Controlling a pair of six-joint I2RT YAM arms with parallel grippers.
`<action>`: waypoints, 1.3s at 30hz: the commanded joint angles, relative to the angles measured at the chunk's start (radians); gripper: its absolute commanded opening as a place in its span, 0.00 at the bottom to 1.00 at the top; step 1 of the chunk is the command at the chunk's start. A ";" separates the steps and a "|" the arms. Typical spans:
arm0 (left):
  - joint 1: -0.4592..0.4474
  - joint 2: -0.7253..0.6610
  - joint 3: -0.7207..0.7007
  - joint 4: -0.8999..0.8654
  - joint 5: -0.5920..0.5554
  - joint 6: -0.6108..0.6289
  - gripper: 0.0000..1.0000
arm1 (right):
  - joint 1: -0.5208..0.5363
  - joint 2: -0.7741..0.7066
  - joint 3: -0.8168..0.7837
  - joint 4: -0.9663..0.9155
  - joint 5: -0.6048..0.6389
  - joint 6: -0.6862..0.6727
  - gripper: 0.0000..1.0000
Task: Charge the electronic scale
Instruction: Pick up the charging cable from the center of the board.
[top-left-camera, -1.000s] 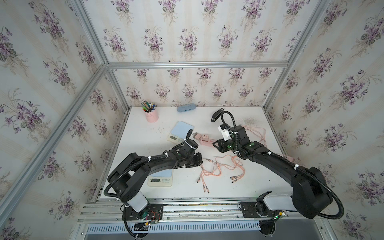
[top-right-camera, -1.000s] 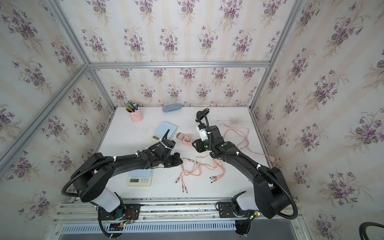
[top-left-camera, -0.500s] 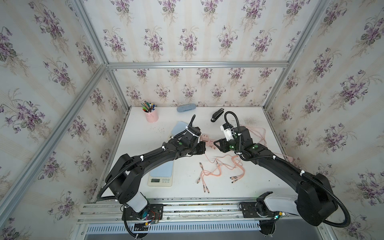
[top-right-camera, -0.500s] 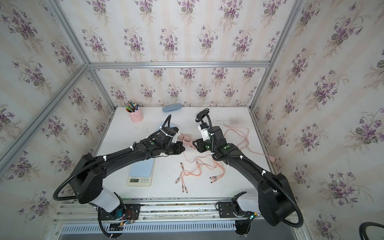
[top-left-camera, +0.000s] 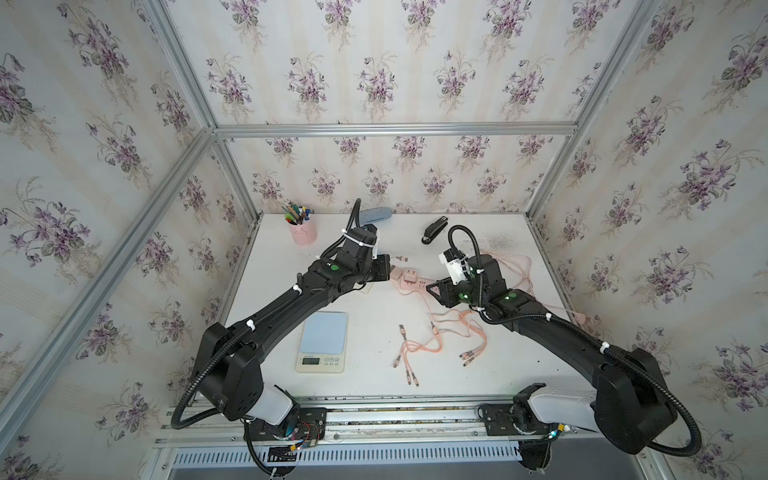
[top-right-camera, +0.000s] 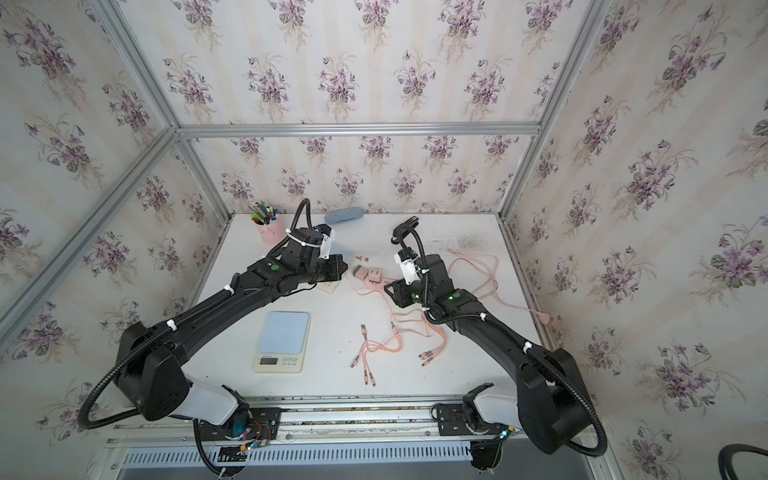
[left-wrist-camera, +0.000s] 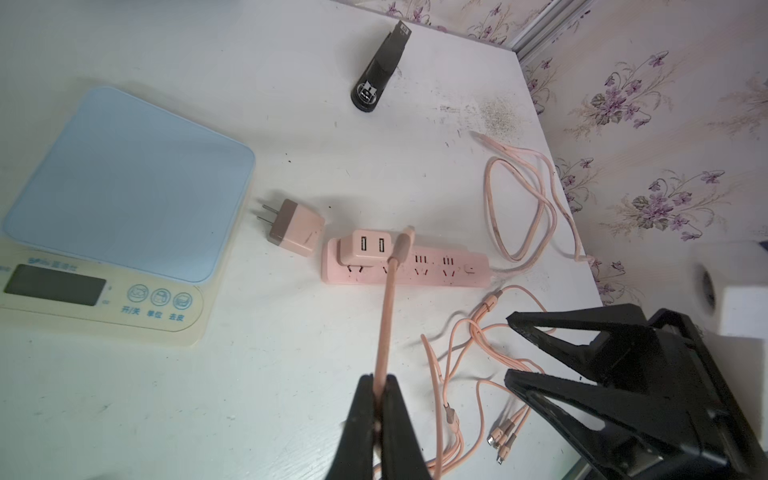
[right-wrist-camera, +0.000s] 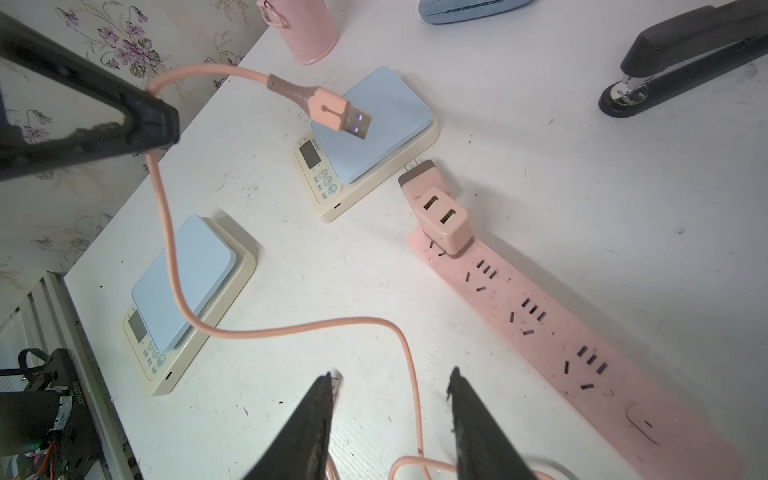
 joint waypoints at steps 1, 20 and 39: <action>0.015 -0.006 0.005 -0.026 -0.012 0.032 0.02 | -0.001 0.010 0.007 0.035 -0.021 0.001 0.47; -0.111 0.219 0.056 -0.035 0.094 0.047 0.31 | 0.151 0.027 -0.016 -0.066 0.066 -0.049 0.43; -0.032 0.132 -0.147 -0.115 0.032 -0.030 0.73 | 0.536 0.167 0.082 -0.385 0.470 -0.506 0.49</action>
